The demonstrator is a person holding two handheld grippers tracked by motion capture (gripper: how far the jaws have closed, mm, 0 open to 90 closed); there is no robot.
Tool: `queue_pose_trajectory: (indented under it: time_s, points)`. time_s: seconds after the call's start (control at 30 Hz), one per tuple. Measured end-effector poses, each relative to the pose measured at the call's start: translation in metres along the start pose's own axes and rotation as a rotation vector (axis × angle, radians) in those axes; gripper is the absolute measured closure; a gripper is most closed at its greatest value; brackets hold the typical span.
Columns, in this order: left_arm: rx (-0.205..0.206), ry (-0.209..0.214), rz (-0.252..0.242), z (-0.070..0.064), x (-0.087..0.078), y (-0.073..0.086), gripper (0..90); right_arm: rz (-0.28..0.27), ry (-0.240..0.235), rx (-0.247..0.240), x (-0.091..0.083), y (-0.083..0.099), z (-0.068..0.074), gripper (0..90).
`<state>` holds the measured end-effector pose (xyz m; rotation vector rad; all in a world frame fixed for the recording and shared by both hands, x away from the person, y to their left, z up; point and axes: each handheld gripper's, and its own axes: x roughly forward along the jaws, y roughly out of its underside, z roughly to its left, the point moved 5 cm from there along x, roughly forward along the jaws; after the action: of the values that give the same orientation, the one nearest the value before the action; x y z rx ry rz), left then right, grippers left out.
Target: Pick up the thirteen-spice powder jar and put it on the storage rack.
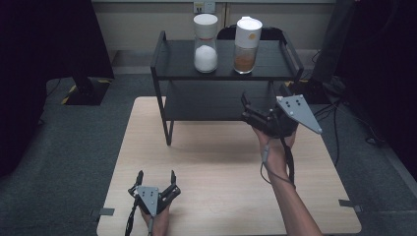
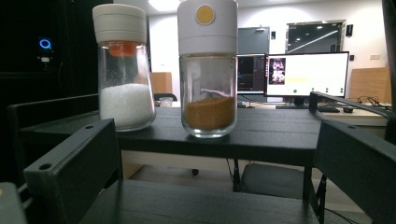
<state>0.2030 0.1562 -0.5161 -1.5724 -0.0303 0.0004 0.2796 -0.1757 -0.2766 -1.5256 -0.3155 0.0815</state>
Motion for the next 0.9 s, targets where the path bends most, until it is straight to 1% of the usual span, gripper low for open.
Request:
queue_pose_trajectory:
  time_s: [0.07,0.17,0.3,0.37,0.5,0.77,0.8,0.9]
  points:
    - [0.000,0.000,0.000,0.000,0.000,0.000,0.0,0.003,-0.004,-0.006,-0.007,0.006,-0.003,0.0]
    - [0.000,0.000,0.000,0.000,0.000,0.000,0.0,0.005,0.000,-0.005,-0.012,0.011,-0.005,0.0]
    - [0.000,0.000,0.000,0.000,0.000,0.000,0.0,0.009,0.011,-0.022,-0.018,0.020,-0.010,0.0]
    - [0.000,0.000,0.000,0.000,0.000,0.000,0.0,0.013,0.018,-0.013,-0.020,0.025,-0.014,0.0]
    - [0.000,-0.001,0.000,0.000,0.000,0.000,0.0,0.027,0.029,-0.012,-0.026,0.036,-0.020,0.0]
    - [0.000,-0.003,0.000,0.000,0.000,0.000,0.0,0.029,0.043,-0.036,-0.045,0.057,-0.024,0.0]
    - [0.000,-0.003,0.000,0.000,0.000,0.000,0.0,0.033,0.044,-0.039,-0.049,0.062,-0.025,0.0]
    - [0.000,-0.003,0.000,0.000,0.000,0.000,0.0,0.044,0.045,-0.040,-0.056,0.071,-0.027,0.0]
